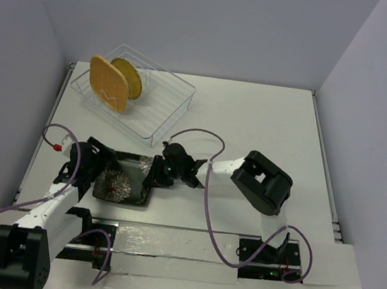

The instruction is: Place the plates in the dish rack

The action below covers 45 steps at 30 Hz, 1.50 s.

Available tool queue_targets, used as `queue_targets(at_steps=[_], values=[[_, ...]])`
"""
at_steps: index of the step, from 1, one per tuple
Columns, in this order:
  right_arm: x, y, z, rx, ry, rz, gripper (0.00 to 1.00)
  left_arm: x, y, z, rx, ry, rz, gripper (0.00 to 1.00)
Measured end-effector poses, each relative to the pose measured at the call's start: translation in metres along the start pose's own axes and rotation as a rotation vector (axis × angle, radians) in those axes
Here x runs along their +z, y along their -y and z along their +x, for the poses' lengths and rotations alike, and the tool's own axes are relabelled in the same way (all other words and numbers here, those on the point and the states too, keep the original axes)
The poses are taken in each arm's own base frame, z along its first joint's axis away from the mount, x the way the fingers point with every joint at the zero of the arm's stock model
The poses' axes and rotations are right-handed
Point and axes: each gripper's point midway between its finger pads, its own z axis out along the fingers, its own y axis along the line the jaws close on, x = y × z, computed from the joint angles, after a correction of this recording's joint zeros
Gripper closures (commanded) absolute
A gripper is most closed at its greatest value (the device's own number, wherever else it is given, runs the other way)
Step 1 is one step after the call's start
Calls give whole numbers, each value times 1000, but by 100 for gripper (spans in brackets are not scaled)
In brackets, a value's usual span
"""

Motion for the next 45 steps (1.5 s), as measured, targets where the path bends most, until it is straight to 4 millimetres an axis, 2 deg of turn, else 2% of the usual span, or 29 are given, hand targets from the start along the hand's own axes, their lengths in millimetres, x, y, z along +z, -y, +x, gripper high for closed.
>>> queue_targets(at_steps=[3, 6, 11, 16, 19, 23, 25, 28, 33, 39, 43, 45], values=[[1, 1, -1, 19, 23, 1, 79, -1, 1, -1, 3, 6, 3, 1], [3, 2, -3, 35, 53, 15, 100, -2, -1, -2, 11, 17, 2, 1], [0, -7, -13, -5, 124, 16, 100, -8, -7, -5, 46, 39, -8, 1], [-19, -22, -24, -221, 212, 81, 100, -25, 0, -3, 86, 5, 11, 1], [-43, -31, -43, -398, 287, 142, 100, -44, 29, -13, 97, 9, 102, 1], [-85, -44, -75, -646, 369, 254, 100, -84, 93, -41, 108, 53, 307, 1], [-106, -45, -89, -750, 393, 316, 100, -109, 126, -56, 125, 71, 413, 1], [-131, -38, -102, -861, 392, 378, 100, -127, 152, -60, 162, 65, 508, 1], [-170, -28, -124, -994, 359, 429, 100, -154, 190, -52, 284, 18, 663, 1], [-197, -28, -152, -1107, 317, 405, 100, -172, 240, -40, 481, -39, 806, 1], [-211, -34, -164, -1139, 296, 362, 100, -182, 266, -12, 684, -112, 943, 1], [-217, -37, -170, -1136, 293, 326, 100, -186, 269, 4, 793, -138, 1022, 1]])
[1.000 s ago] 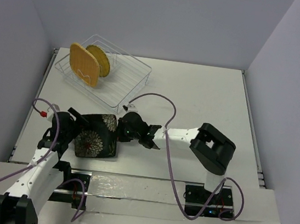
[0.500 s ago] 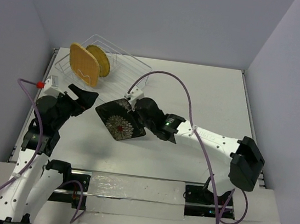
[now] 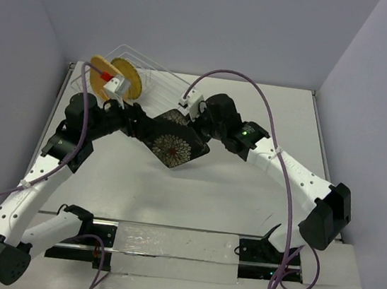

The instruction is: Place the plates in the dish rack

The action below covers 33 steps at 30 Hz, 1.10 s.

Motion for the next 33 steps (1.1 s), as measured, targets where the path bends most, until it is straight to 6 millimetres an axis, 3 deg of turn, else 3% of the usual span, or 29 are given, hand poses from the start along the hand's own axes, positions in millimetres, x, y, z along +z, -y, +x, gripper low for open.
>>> queue_targets(at_steps=[3, 9, 12, 15, 23, 28, 33], values=[[-7, 10, -3, 22, 23, -38, 100, -1, 11, 5, 155, -20, 96, 1], [-28, 22, -1, 56, 34, -64, 100, -3, 26, -6, 441, 12, 222, 1], [-36, 19, -6, 58, 54, -83, 100, 8, 25, -16, 530, 11, 252, 1], [-41, 16, -11, 60, 75, -103, 100, 23, 18, -12, 570, -23, 279, 1], [-45, 12, -13, 67, 89, -129, 100, 55, 8, 6, 635, -150, 397, 17], [-45, 13, -13, 51, 93, -133, 100, 63, 15, 5, 709, -204, 528, 40], [-48, 13, -18, 33, 113, -140, 100, 67, 15, 11, 756, -257, 616, 40]])
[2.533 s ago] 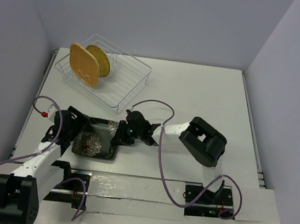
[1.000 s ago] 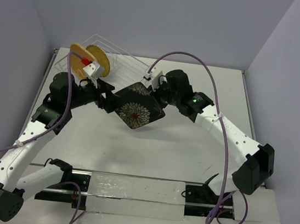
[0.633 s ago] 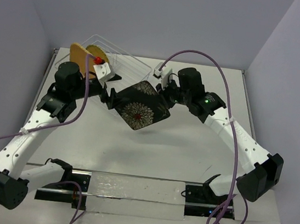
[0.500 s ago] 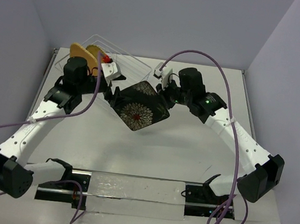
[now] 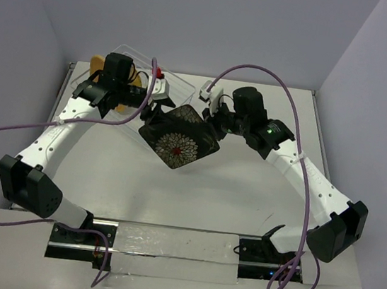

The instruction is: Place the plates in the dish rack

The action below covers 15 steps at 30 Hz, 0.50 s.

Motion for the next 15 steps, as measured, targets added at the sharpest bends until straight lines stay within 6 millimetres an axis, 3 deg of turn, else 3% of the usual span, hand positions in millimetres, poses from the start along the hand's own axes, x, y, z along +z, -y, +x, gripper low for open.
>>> queue_targets(at_steps=[4, 5, 7, 9, 15], values=[[-5, 1, -7, -9, 24, 10, 100, 2, 3, 8, 0, -19, 27, 49], [-6, 2, -8, -11, 31, 12, 100, 3, 3, 10, -1, -21, 30, 56], [-7, 2, -12, -14, 44, 17, 100, 4, 3, 12, -3, -23, 34, 83], [-7, 3, -14, -10, 53, 23, 100, 4, 3, 14, -21, -30, 34, 98], [-7, 6, -18, -40, 68, 38, 96, 3, -7, 14, -54, -30, -4, 100]])
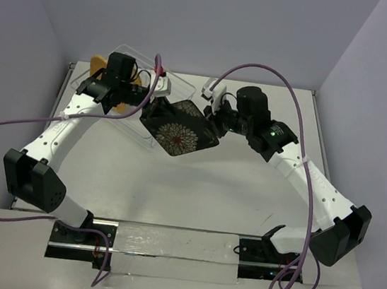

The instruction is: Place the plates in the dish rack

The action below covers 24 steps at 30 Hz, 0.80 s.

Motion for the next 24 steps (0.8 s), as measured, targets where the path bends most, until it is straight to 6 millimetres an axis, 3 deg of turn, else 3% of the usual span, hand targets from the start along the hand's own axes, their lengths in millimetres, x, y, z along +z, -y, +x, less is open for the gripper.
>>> queue_targets(at_steps=[1, 5, 10, 15, 20, 24], values=[[0, 1, 0, -3, 2, 2, 92, 0, -1, 0, 3, 0, -4, 100], [2, 4, -7, -17, 30, 14, 62, -6, -8, -4, 34, 9, -33, 100], [-7, 7, -38, -24, 143, 24, 49, -43, -42, 7, 235, -85, -179, 100], [-16, 9, -68, -56, 233, 31, 43, -90, -75, 22, 423, -232, -322, 100], [-17, 13, -74, -61, 247, 43, 43, -120, -85, 25, 531, -344, -351, 100], [-15, 21, -75, -55, 246, 62, 43, -154, -94, 13, 661, -467, -348, 100]])
